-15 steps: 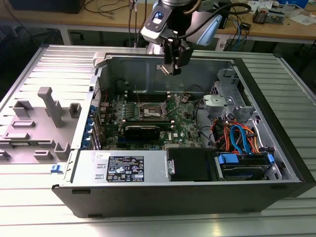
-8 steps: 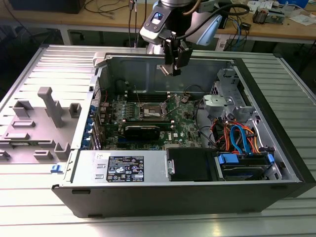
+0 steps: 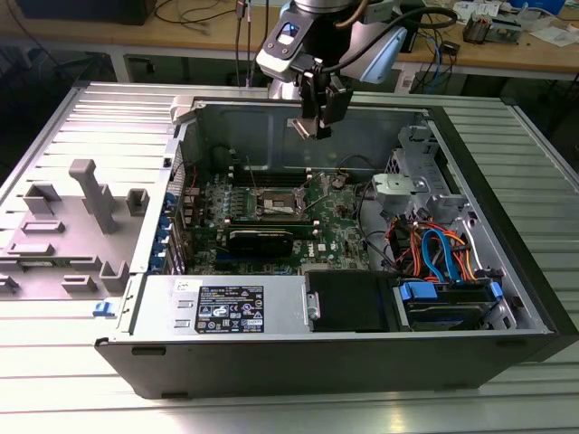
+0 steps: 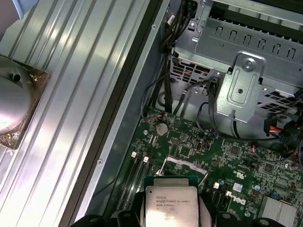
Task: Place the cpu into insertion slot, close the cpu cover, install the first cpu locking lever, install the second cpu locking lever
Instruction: 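Place the cpu into insertion slot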
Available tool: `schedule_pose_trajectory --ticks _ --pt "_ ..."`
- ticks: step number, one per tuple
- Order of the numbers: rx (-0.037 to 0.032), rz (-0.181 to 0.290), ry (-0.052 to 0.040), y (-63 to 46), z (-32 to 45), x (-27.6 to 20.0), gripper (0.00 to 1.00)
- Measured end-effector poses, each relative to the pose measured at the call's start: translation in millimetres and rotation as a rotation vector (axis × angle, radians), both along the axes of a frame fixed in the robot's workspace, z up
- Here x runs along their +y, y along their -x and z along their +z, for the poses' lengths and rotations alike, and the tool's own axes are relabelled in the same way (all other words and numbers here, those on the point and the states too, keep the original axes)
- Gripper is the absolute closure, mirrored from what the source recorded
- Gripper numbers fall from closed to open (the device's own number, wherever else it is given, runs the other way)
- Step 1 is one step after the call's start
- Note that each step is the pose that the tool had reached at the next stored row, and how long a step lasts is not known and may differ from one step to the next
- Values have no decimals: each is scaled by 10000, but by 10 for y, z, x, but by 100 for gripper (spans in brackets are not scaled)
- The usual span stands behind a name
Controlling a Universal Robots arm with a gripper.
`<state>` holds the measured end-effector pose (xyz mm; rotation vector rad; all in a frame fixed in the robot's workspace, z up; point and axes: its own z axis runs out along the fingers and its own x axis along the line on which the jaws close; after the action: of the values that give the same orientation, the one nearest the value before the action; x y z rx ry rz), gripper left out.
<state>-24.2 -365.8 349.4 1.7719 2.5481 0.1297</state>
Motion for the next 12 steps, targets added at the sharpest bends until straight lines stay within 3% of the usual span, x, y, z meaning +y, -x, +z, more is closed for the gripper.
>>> schedule_pose_trajectory --ticks 6,8,12 --pt "12 -285 1 0 -18 -15 46" --pt "13 -615 0 -1 -40 -15 46" --pt "17 -727 1 12 -84 -39 46"
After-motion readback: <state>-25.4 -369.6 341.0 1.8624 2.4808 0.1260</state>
